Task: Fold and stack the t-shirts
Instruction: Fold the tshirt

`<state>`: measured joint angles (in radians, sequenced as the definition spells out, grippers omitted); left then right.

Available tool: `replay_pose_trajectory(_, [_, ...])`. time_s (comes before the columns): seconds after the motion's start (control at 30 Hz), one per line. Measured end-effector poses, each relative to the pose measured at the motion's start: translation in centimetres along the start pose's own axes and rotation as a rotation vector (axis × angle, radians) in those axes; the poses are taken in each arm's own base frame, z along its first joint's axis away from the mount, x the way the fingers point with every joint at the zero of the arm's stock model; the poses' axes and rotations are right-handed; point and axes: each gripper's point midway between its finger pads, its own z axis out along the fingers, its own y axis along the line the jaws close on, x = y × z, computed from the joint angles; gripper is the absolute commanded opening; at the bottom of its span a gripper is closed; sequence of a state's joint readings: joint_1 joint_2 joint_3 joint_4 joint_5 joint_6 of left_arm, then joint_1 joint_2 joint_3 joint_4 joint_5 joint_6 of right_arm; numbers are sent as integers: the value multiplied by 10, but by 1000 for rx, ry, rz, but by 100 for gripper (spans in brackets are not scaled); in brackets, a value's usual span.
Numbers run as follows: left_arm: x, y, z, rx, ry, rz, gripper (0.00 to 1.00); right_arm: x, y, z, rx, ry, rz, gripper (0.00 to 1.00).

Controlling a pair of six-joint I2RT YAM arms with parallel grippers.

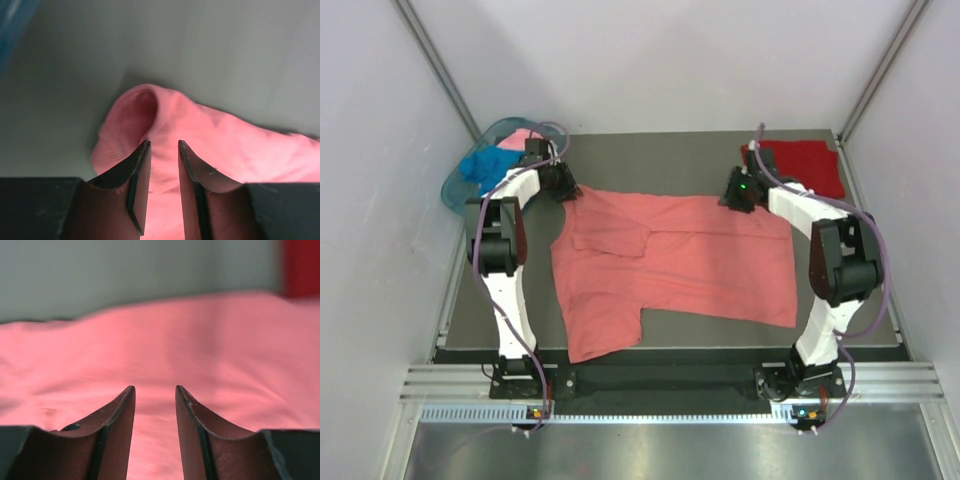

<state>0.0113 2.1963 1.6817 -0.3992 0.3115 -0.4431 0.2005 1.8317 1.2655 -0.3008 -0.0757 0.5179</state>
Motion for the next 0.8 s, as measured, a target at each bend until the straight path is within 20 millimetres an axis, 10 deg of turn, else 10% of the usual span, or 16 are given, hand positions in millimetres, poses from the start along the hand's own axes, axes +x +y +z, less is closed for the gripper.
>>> replay_pose_trajectory(0.17, [3,16,4,-79,10,-10,25,-20,117,23,-219,-48,-109,37])
replay_pose_trajectory(0.3, [4,25,2,-136,10,-14,24,-6,164,49,-298,-33,-119,35])
replay_pose_trajectory(0.5, [4,29,1,-167,7,-21,24,18,142,103,-231,16,-27,34])
replay_pose_trajectory(0.8, [4,31,1,-195,-4,-43,23,-20,115,117,-174,-88,158,33])
